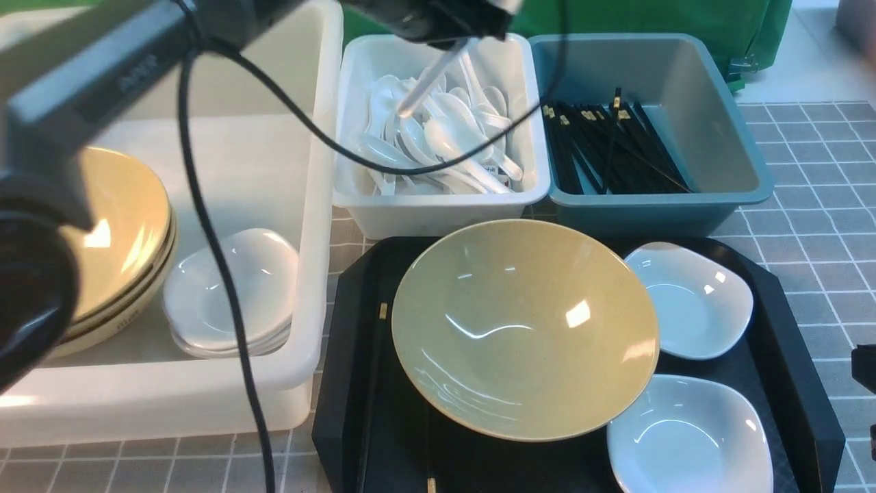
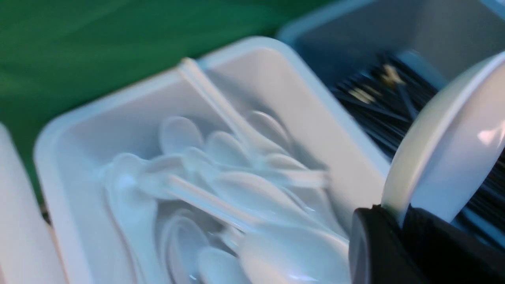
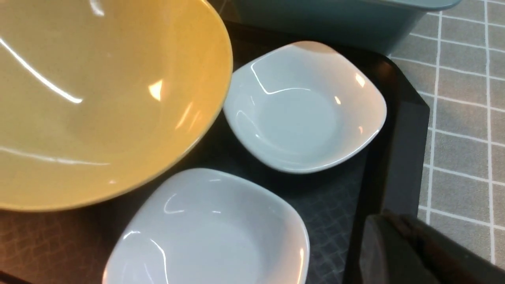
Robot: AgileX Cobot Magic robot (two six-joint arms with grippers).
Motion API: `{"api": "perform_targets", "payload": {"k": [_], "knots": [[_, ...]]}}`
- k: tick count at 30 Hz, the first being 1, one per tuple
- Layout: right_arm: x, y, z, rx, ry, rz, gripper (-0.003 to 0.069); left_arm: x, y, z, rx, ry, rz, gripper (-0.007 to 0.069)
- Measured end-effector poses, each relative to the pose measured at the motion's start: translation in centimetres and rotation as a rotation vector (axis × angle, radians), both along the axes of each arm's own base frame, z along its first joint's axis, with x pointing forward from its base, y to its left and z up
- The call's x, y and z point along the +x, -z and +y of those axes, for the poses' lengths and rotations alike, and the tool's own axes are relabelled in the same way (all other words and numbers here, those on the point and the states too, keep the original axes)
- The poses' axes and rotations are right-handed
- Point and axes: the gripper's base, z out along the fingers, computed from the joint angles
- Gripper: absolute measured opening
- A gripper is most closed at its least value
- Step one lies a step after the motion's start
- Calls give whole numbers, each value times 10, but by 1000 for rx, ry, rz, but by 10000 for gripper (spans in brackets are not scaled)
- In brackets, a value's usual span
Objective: On grey table put chopsticks spoon bowls plates into blue grey white boxes.
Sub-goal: 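Pick up a white spoon from the spoon tray with the left gripper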
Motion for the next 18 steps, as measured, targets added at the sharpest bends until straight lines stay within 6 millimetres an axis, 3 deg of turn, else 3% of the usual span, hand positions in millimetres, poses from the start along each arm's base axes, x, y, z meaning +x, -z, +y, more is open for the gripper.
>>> {"api": "perform_targets", "payload": {"k": [4, 5, 8, 12, 14, 18], "knots": [[0, 0, 0, 10, 2, 1, 37, 11, 24, 6, 59, -13, 38, 198], [0, 0, 0, 11, 2, 1, 37, 10, 29, 9, 95, -15, 81, 272], [0, 0, 0, 11, 2, 1, 37, -5, 21, 13, 135, -19, 228, 397], [0, 0, 1, 14, 2, 1, 37, -42, 3, 11, 150, 33, 485, 435], [0, 0, 1, 15, -1, 1, 37, -53, 5, 4, 158, 60, 524, 436], [-1, 0, 3, 16, -20, 2, 37, -69, 26, -13, 226, 111, 590, 437]]}}
